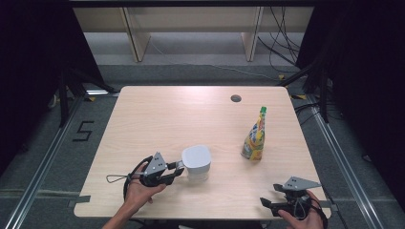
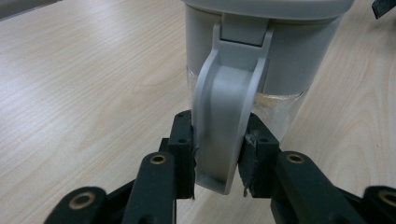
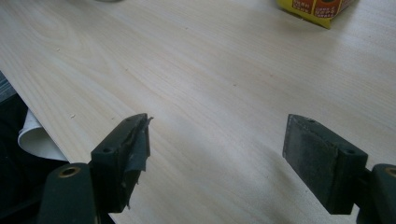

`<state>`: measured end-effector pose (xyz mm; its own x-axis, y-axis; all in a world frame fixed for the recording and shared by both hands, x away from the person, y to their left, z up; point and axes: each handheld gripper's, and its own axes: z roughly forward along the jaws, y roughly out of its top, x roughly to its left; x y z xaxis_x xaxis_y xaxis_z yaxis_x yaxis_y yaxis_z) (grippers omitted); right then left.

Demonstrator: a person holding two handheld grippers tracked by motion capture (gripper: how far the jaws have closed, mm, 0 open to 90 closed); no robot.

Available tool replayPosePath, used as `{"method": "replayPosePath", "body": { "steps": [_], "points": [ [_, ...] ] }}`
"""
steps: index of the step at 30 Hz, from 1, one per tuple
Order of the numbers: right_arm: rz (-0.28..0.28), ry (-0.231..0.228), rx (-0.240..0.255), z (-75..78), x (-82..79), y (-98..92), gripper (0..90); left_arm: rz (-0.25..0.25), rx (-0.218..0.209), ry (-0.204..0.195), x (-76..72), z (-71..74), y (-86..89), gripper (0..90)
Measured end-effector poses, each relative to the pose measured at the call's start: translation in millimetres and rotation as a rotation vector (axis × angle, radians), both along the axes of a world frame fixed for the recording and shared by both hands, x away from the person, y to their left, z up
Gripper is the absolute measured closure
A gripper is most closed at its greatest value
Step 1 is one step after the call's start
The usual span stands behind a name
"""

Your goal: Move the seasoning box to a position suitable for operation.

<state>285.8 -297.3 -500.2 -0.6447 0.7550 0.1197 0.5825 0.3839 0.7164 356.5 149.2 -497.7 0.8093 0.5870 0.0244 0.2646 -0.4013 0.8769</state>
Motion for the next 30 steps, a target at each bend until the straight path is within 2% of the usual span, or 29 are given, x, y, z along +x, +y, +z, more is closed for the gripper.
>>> {"method": "replayPosePath", "body": {
  "steps": [3, 4, 6, 7, 11, 12, 13, 16, 18, 21, 22, 23, 25, 26, 27, 28, 29, 30],
  "points": [
    [0.001, 0.001, 0.001, 0.0, 0.0, -0.1, 24.2, 0.007, -0.018, 0.022, -2.6, -1.9, -0.4, 68.8],
    [0.000, 0.002, 0.000, -0.1, 0.0, -0.1, 24.2, -0.006, -0.002, 0.005, -2.2, -1.4, 0.6, 68.9],
    [0.001, 0.001, 0.001, 0.0, 0.0, -0.1, 24.2, -0.016, 0.011, 0.010, -3.6, -1.2, 1.0, 68.8],
    [0.001, 0.001, 0.001, 0.0, 0.0, -0.1, 24.2, -0.016, 0.011, 0.010, -3.6, -1.2, 1.0, 68.8],
    [0.012, 0.007, 0.012, -0.5, 0.1, 0.6, 24.2, -0.078, 0.010, 0.005, -3.6, -2.0, 3.0, 68.8],
    [0.010, 0.005, 0.009, -0.3, -0.1, 0.5, 24.2, -0.068, -0.003, 0.016, -5.4, -2.5, 2.3, 68.8],
    [0.006, 0.002, 0.004, -0.1, -0.3, 0.4, 24.2, -0.074, 0.008, 0.011, -5.5, -2.2, 3.1, 68.8],
    [0.007, 0.002, 0.005, -0.2, -0.5, 0.4, 24.2, -0.098, -0.002, 0.008, -6.6, -2.7, 4.0, 68.7],
    [0.008, 0.002, 0.004, -0.1, -0.5, 0.6, 24.2, -0.126, -0.018, 0.025, -11.4, -4.1, 3.3, 68.8],
    [0.018, 0.015, 0.017, -1.7, 0.6, 1.8, 24.2, -0.142, -0.012, 0.019, -13.2, -3.2, 1.4, 68.7],
    [-0.011, 0.035, 0.018, -0.6, -2.2, 3.5, 24.2, -0.144, -0.009, 0.013, -14.7, -2.4, -0.1, 68.7],
    [0.009, 0.004, 0.000, -0.7, -0.2, 1.8, 24.2, -0.149, -0.015, 0.017, -14.9, -2.6, -0.6, 68.7],
    [0.010, 0.004, 0.001, -0.7, -0.3, 2.0, 24.2, -0.163, -0.017, 0.012, -14.7, -3.0, -1.2, 68.7],
    [0.010, 0.005, 0.002, -0.8, -0.2, 2.0, 24.2, -0.159, -0.020, 0.025, -15.4, -3.6, -1.9, 68.7],
    [-0.006, 0.032, 0.012, -0.4, -1.9, 3.3, 24.2, -0.174, -0.021, 0.022, -15.1, -3.7, -2.8, 68.7],
    [0.004, 0.021, 0.008, -0.7, -0.8, 2.7, 24.1, -0.171, -0.037, 0.032, -16.6, -4.5, -4.5, 68.7],
    [0.005, 0.023, 0.008, -0.6, -0.8, 2.7, 24.1, -0.192, -0.020, 0.015, -15.4, -3.9, -4.4, 68.7],
    [0.009, 0.015, 0.004, -0.5, -0.4, 2.3, 24.1, -0.188, -0.038, 0.037, -16.3, -5.2, -5.8, 68.6]
  ]
}}
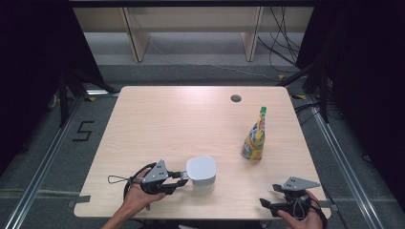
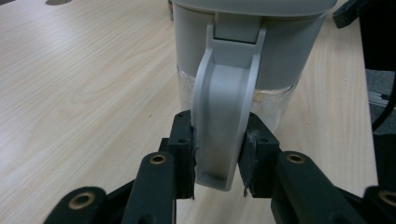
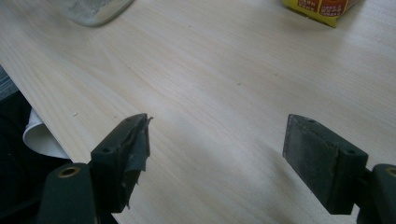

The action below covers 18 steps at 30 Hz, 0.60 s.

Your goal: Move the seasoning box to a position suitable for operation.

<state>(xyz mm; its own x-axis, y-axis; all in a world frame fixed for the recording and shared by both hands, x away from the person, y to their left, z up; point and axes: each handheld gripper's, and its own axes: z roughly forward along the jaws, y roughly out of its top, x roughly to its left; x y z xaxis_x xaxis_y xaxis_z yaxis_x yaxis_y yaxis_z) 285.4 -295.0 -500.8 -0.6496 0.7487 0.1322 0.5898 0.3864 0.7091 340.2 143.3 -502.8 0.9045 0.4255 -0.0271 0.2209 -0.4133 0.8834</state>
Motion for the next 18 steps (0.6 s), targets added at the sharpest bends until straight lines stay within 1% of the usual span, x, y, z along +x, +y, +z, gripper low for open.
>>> {"method": "replayPosePath", "body": {
  "steps": [1, 2, 4, 5, 6, 7, 9, 11, 12, 13, 14, 15, 16, 17, 18],
  "points": [
    [-0.003, 0.005, 0.005, -0.1, -0.4, 0.3, 24.1, 0.005, -0.004, 0.000, -0.2, -0.4, -0.7, 68.6],
    [-0.004, 0.005, 0.005, -0.2, -0.4, 0.3, 24.1, 0.017, 0.000, -0.002, -0.8, 0.0, -0.8, 68.5],
    [-0.003, 0.005, 0.004, -0.3, -0.3, 0.1, 24.1, 0.021, 0.004, -0.008, -0.6, 0.3, -1.2, 68.4],
    [0.009, -0.002, 0.007, -1.0, 1.1, -0.7, 24.1, 0.025, 0.006, -0.008, -0.9, 0.4, -1.3, 68.3],
    [0.009, -0.002, 0.007, -1.0, 1.1, -0.7, 24.1, 0.025, 0.006, -0.008, -0.9, 0.4, -1.3, 68.2],
    [0.011, 0.005, 0.008, -1.1, 1.3, -0.7, 24.1, 0.031, 0.014, -0.020, 0.6, 0.2, -0.5, 68.3],
    [0.012, 0.004, 0.011, -1.1, 1.3, -0.7, 24.1, 0.024, 0.008, -0.024, 3.1, 0.1, 0.3, 68.3],
    [0.012, 0.001, 0.008, -1.3, 1.5, -0.9, 24.1, 0.029, 0.005, -0.012, 3.3, -0.1, 0.5, 68.2],
    [0.012, 0.001, 0.008, -1.3, 1.5, -1.1, 24.1, 0.029, 0.005, -0.012, 3.3, -0.1, 0.5, 68.2],
    [0.002, -0.005, 0.000, -0.8, 1.0, -1.2, 24.1, 0.021, 0.011, -0.025, 3.4, 0.5, 0.5, 67.9],
    [-0.002, -0.004, -0.001, -0.8, 0.9, -1.4, 24.1, 0.027, 0.005, -0.010, 2.5, 0.6, 0.3, 67.1],
    [-0.003, -0.006, 0.001, -0.9, 1.1, -1.6, 24.1, 0.027, 0.005, -0.010, 2.5, 0.6, 0.3, 64.6],
    [0.002, -0.005, 0.004, -1.2, 1.6, -2.0, 24.1, 0.036, -0.019, 0.011, 1.2, 2.2, -0.3, 60.2],
    [0.003, -0.007, -0.002, -1.1, 1.8, -2.5, 24.1, 0.033, -0.011, 0.003, 1.7, 4.5, 0.7, 56.2],
    [0.008, -0.002, 0.008, -1.7, 2.2, -2.6, 24.1, 0.022, -0.019, 0.007, 1.7, 7.5, 1.6, 53.2]
  ]
}}
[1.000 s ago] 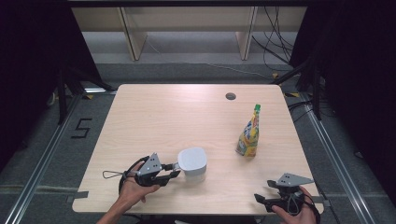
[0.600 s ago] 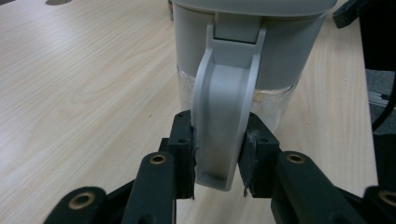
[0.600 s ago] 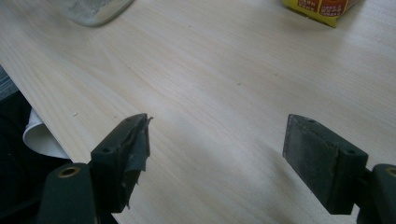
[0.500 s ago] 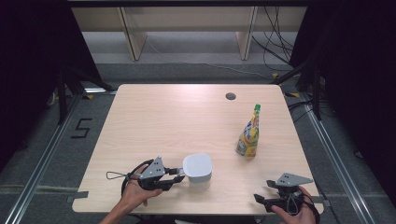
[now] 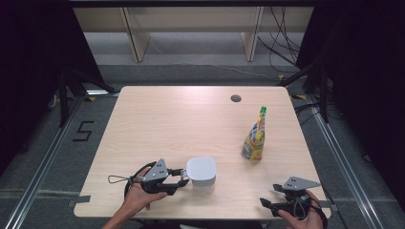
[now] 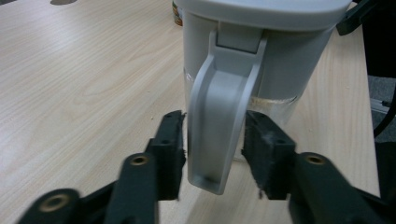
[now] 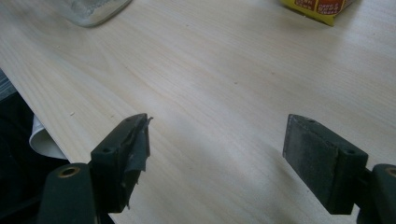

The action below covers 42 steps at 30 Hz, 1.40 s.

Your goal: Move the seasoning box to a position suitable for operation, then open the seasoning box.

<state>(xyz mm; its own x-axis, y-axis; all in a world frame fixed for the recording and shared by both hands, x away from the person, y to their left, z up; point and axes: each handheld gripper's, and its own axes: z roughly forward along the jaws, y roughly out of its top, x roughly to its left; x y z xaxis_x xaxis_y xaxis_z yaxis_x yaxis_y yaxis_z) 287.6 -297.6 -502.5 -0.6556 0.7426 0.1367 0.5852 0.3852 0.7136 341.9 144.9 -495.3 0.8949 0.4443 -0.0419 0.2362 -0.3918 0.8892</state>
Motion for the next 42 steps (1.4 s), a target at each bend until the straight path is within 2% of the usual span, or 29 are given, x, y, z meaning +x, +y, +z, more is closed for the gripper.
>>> {"method": "replayPosePath", "body": {
  "steps": [1, 3, 4, 5, 6, 8, 10, 13, 16, 17, 19, 20, 21, 22, 23, 25, 27, 28, 29, 30, 31, 33, 35, 37, 38, 41, 42],
  "points": [
    [-0.001, -0.003, 0.006, -0.6, 0.3, -0.1, 24.1, -0.011, -0.006, 0.001, 0.8, 3.6, 1.6, 49.9],
    [-0.015, 0.015, 0.017, -1.1, -1.1, 0.2, 24.1, -0.001, -0.032, 0.002, 1.0, 10.3, 4.6, 43.1],
    [-0.001, -0.005, 0.001, -1.1, 0.4, -1.5, 24.1, 0.002, -0.043, 0.010, 0.7, 13.0, 6.1, 40.2],
    [-0.009, 0.004, -0.006, -0.6, 0.1, -2.1, 24.1, -0.004, -0.051, 0.001, 0.3, 15.9, 7.4, 37.5],
    [-0.012, 0.007, 0.000, -0.9, 0.3, -2.0, 24.1, -0.001, -0.058, 0.013, -1.3, 18.2, 8.5, 35.4],
    [-0.013, 0.001, -0.005, -1.0, 0.7, -2.2, 24.0, -0.010, -0.052, 0.002, -2.0, 20.7, 9.9, 34.4],
    [-0.012, 0.029, 0.021, -1.5, 0.4, 0.4, 24.0, 0.001, -0.068, 0.005, -6.0, 26.4, 12.2, 32.5],
    [0.007, 0.009, 0.009, -2.0, 2.1, -0.7, 24.1, 0.014, -0.071, 0.007, -8.7, 32.9, 14.1, 31.7],
    [0.002, 0.010, 0.013, -2.0, 2.0, -0.8, 24.1, 0.044, -0.062, 0.010, -10.2, 38.0, 15.7, 31.8],
    [-0.021, 0.013, 0.008, -1.5, 0.8, -0.4, 24.1, 0.057, -0.062, 0.013, -10.4, 40.2, 16.9, 32.0],
    [-0.010, 0.016, 0.006, -1.8, 2.4, -2.2, 24.0, 0.084, -0.095, 0.029, -11.4, 44.2, 20.5, 32.6],
    [-0.011, 0.015, 0.016, -2.3, 2.6, -2.2, 24.0, 0.084, -0.084, 0.010, -10.1, 45.4, 22.9, 32.7],
    [-0.025, 0.028, 0.021, -2.1, 1.5, -1.5, 24.0, 0.101, -0.096, 0.022, -10.5, 45.0, 23.5, 32.8],
    [-0.036, 0.031, 0.014, -1.4, 0.9, -1.5, 24.1, 0.101, -0.089, 0.020, -9.1, 45.5, 26.1, 32.9],
    [-0.020, 0.007, 0.010, -2.2, 2.8, -2.7, 24.0, 0.126, -0.103, 0.041, -10.2, 45.4, 26.3, 33.1],
    [-0.017, 0.005, 0.007, -2.1, 3.4, -2.4, 24.0, 0.144, -0.098, 0.047, -9.1, 46.4, 28.9, 33.0],
    [-0.012, 0.011, 0.003, -1.7, 3.9, -2.0, 24.1, 0.163, -0.117, 0.061, -9.4, 47.7, 30.2, 32.9],
    [-0.027, 0.028, 0.010, -1.0, 2.1, -0.3, 24.0, 0.167, -0.127, 0.059, -9.5, 48.6, 30.6, 33.0],
    [-0.020, 0.015, 0.007, -1.8, 3.3, 0.0, 24.1, 0.176, -0.126, 0.053, -10.1, 50.2, 31.4, 33.1],
    [-0.028, 0.039, 0.012, -0.8, 1.9, 1.0, 24.1, 0.180, -0.129, 0.050, -10.4, 51.6, 31.7, 33.1],
    [-0.011, 0.007, -0.010, -1.4, 4.2, -0.4, 24.1, 0.180, -0.129, 0.050, -10.4, 51.6, 31.7, 33.0],
    [-0.011, 0.009, -0.009, -1.4, 4.3, -0.1, 24.1, 0.198, -0.133, 0.043, -10.7, 54.0, 31.0, 32.7],
    [-0.004, 0.008, 0.009, -2.3, 5.5, 0.2, 24.2, 0.208, -0.131, 0.042, -9.8, 57.6, 29.4, 35.4],
    [-0.006, 0.006, 0.005, -1.8, 5.6, 0.0, 24.2, 0.200, -0.137, 0.036, -9.2, 59.6, 27.1, 40.9],
    [-0.020, 0.022, 0.013, -1.3, 3.9, 1.3, 24.2, 0.193, -0.128, 0.027, -9.1, 60.8, 26.3, 43.9],
    [-0.009, 0.004, 0.010, -2.3, 5.5, 0.4, 24.2, 0.201, -0.113, 0.024, -9.9, 62.7, 23.0, 57.9],
    [-0.012, 0.003, 0.008, -2.4, 5.5, 0.8, 24.2, 0.194, -0.092, -0.002, -10.1, 64.0, 19.2, 62.4]
  ]
}}
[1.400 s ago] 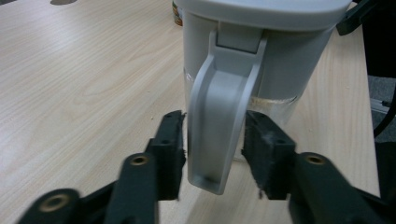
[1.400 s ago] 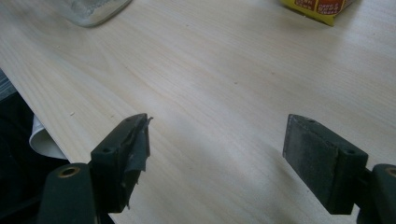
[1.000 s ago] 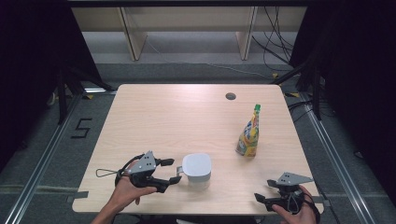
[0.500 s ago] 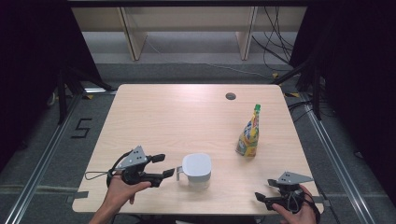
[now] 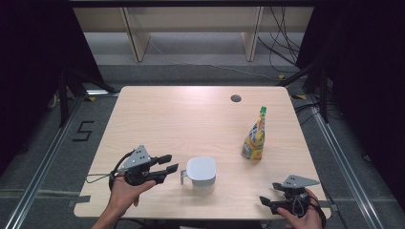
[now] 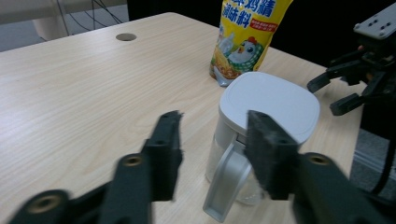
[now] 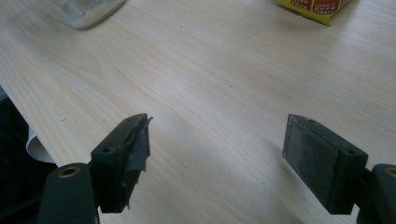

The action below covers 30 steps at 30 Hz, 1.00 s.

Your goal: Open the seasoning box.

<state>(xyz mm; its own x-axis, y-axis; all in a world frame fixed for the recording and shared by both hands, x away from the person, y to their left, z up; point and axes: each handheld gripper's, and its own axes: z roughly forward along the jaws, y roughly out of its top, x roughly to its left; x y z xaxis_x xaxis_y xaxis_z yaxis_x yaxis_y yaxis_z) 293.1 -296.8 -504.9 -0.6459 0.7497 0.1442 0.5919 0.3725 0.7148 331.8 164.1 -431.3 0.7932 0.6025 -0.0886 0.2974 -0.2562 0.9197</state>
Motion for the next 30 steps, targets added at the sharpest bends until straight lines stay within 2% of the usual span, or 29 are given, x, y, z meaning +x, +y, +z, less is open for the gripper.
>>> {"method": "replayPosePath", "body": {
  "steps": [1, 2, 3, 4, 8, 9, 11, 15, 16, 17, 18, 20, 22, 23, 24, 26, 28, 29, 30],
  "points": [
    [-0.009, 0.008, 0.001, 0.4, -1.0, 0.8, 24.2, 0.000, 0.000, 0.000, 0.0, 0.0, 0.0, 66.7],
    [-0.010, 0.007, 0.004, 0.8, -1.6, 1.3, 24.2, -0.007, 0.010, -0.039, -0.3, 0.5, -4.2, 71.6],
    [-0.010, 0.007, 0.004, 0.8, -1.6, 1.3, 24.2, -0.007, 0.010, -0.039, -0.3, 0.5, -4.2, 76.3],
    [-0.006, 0.010, -0.001, 2.1, -2.4, 2.1, 24.4, -0.007, 0.030, -0.064, -0.3, 1.6, -8.5, 79.7],
    [-0.011, 0.010, -0.004, 2.2, -2.5, 2.8, 24.1, -0.035, 0.027, -0.073, 1.1, 3.1, -15.1, 86.0],
    [-0.009, -0.010, -0.009, 1.5, -1.3, 1.6, 22.1, -0.050, 0.028, -0.076, 1.3, 3.8, -20.9, 87.7],
    [-0.020, -0.020, -0.021, 2.3, -2.0, 0.7, 21.4, -0.066, 0.035, -0.072, 1.3, 4.0, -26.2, 88.6],
    [-0.036, -0.008, -0.001, 3.5, -4.4, 1.7, 19.4, -0.078, 0.046, -0.067, 2.1, 2.9, -31.3, 88.8],
    [-0.024, -0.031, -0.007, 2.7, -2.5, 0.6, 19.1, -0.081, 0.050, -0.066, 2.2, 2.6, -31.3, 88.8],
    [-0.033, -0.030, -0.020, 3.8, -3.2, 1.0, 18.9, -0.082, 0.049, -0.062, 1.7, 2.2, -31.3, 88.9],
    [-0.043, -0.026, 0.000, 3.0, -3.5, 2.8, 18.9, -0.082, 0.047, -0.061, 1.6, 1.7, -31.1, 88.9],
    [-0.046, -0.049, -0.027, 4.4, -3.1, 2.5, 19.4, -0.088, 0.035, -0.056, 1.9, 0.4, -31.3, 88.9],
    [-0.025, -0.040, -0.009, 4.8, -3.6, 5.2, 22.9, -0.092, 0.047, -0.055, 1.6, -0.5, -32.1, 88.9],
    [-0.025, -0.040, -0.009, 4.8, -3.6, 5.2, 22.9, -0.092, 0.047, -0.055, 1.6, -0.5, -32.1, 88.9],
    [-0.017, -0.070, -0.028, 4.9, -3.1, 5.5, 23.8, -0.096, 0.042, -0.056, 1.5, -1.7, -33.4, 88.9],
    [-0.018, -0.059, -0.028, 7.0, -5.5, 8.9, 25.3, -0.097, 0.065, -0.052, 0.1, -3.6, -35.5, 88.9],
    [-0.020, -0.065, -0.026, 7.7, -5.7, 10.0, 25.9, -0.096, 0.066, -0.049, 0.0, -4.6, -36.0, 88.8],
    [0.008, -0.068, -0.019, 7.1, -3.9, 9.5, 30.0, -0.099, 0.061, -0.044, 0.4, -6.0, -35.9, 88.8],
    [0.011, -0.080, -0.029, 7.9, -5.0, 10.0, 34.8, -0.096, 0.058, -0.042, 0.2, -6.2, -36.0, 88.9]
  ]
}}
